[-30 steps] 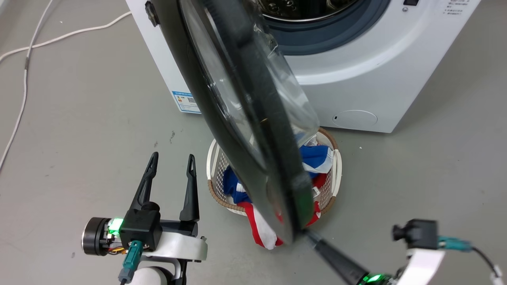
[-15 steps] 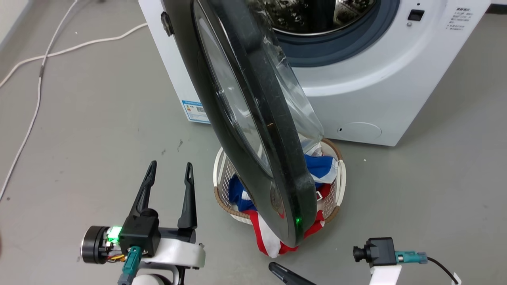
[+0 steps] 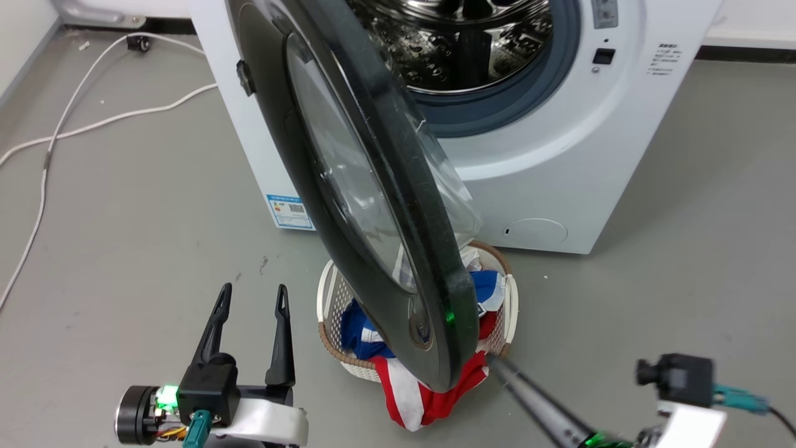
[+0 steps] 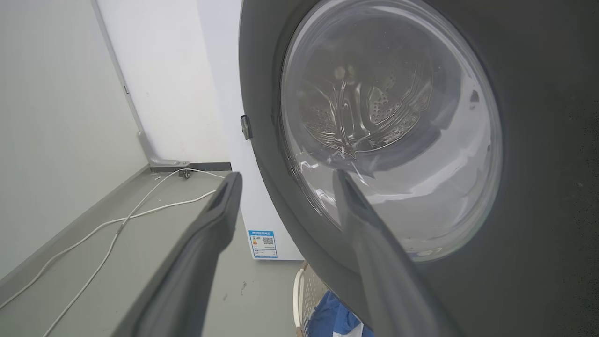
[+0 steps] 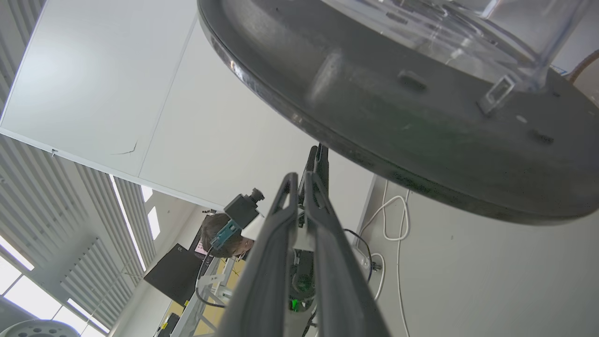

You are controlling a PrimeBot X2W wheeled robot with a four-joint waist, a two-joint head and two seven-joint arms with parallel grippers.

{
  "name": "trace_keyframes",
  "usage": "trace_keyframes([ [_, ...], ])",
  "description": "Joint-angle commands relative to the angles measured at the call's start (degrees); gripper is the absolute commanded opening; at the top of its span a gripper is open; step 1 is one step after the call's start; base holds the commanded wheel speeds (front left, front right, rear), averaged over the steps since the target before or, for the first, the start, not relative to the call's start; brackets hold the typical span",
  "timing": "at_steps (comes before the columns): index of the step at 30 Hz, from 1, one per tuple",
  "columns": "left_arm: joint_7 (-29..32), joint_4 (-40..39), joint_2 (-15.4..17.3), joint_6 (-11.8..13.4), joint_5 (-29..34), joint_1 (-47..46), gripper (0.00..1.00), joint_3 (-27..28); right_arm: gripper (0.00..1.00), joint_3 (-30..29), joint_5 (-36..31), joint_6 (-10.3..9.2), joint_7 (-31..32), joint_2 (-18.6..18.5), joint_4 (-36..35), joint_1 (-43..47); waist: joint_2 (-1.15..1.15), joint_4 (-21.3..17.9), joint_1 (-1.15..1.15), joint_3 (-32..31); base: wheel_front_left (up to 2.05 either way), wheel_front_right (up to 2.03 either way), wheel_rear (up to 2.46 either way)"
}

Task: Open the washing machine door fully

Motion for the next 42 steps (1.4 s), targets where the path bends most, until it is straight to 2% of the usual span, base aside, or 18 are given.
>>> trace_keyframes([
  [1, -0.2, 0.0, 0.3, 0.2, 0.3, 0.9, 1.00, 0.3, 1.00, -1.3, -0.9, 0.17, -1.8, -0.5, -1.1, 0.5, 0.00, -0.8, 0.00, -0.8, 0.00, 0.00, 0.00],
  [5, -0.2, 0.1, 0.4, 0.2, 0.4, 1.9, 1.00, 0.8, 1.00, -5.2, -3.1, 0.17, -7.9, -0.5, -1.8, 0.7, 0.00, -1.7, 0.00, -1.9, 0.00, 0.00, 0.00],
  [8, -0.2, 0.1, 0.4, 0.2, 0.5, 2.6, 1.00, 1.1, 1.00, -8.8, -6.4, 0.17, -14.7, 0.1, -0.6, 0.6, 0.00, -2.2, 0.00, -2.7, 0.00, 0.00, 0.00],
  [12, -0.2, 0.2, 0.5, 0.2, 0.6, 3.3, 1.00, 1.4, 1.00, -14.5, -15.6, 0.16, -20.7, 0.3, 2.5, 0.2, 0.00, -2.8, 0.00, -3.5, 0.00, 0.00, 0.00],
  [13, -0.2, 0.2, 0.5, 0.2, 0.6, 3.3, 1.00, 1.4, 1.00, -14.5, -15.6, 0.16, -20.7, 0.3, 2.5, 0.2, 0.00, -2.8, 0.00, -3.5, 0.00, 0.00, 0.00],
  [15, -0.2, 0.2, 0.5, 0.3, 0.6, 3.6, 1.00, 1.6, 1.00, -17.8, -24.5, 0.16, -21.4, 0.1, 4.7, 0.1, 0.00, -3.1, 0.00, -3.8, 0.00, 0.00, 0.00],
  [21, -0.2, 0.1, 0.5, 0.4, 0.6, 4.1, 1.00, 1.9, 1.00, -29.0, -49.7, 0.15, -21.5, 7.9, 6.8, 0.7, 0.00, -3.6, 0.00, -4.5, 0.00, 0.00, 0.00],
  [25, -0.2, 0.2, 0.5, 0.5, 0.6, 4.4, 1.00, 2.0, 1.00, -31.8, -62.7, 0.10, -21.6, 11.2, 7.7, 2.1, 0.00, -3.7, 0.00, -4.9, 0.00, 0.00, 0.00],
  [27, -0.2, 0.2, 0.4, 0.5, 0.6, 4.5, 1.00, 2.1, 1.00, -32.3, -67.0, 0.10, -21.6, 12.7, 8.6, 2.9, 0.00, -3.7, 0.00, -5.0, 0.00, 0.00, 0.00],
  [31, -0.2, 0.3, 0.4, 0.5, 0.4, 4.6, 1.00, 2.0, 1.00, -33.2, -72.5, 0.10, -21.6, 14.4, 11.4, 4.2, 0.00, -3.7, 0.00, -5.1, 0.00, 0.00, 0.00],
  [41, -0.2, 0.7, 0.1, 0.0, -0.9, 4.6, 1.00, 2.3, 1.00, -34.5, -75.9, 0.10, -21.6, 16.6, 18.2, 6.2, 0.00, -3.4, 0.00, -5.2, 0.00, 0.00, 0.00],
  [42, -0.2, 0.8, 0.1, 0.1, -0.9, 4.6, 0.77, 2.4, 1.00, -34.6, -76.0, 0.10, -21.6, 16.6, 18.7, 6.3, 0.00, -3.4, 0.00, -5.2, 0.00, 0.00, 0.00],
])
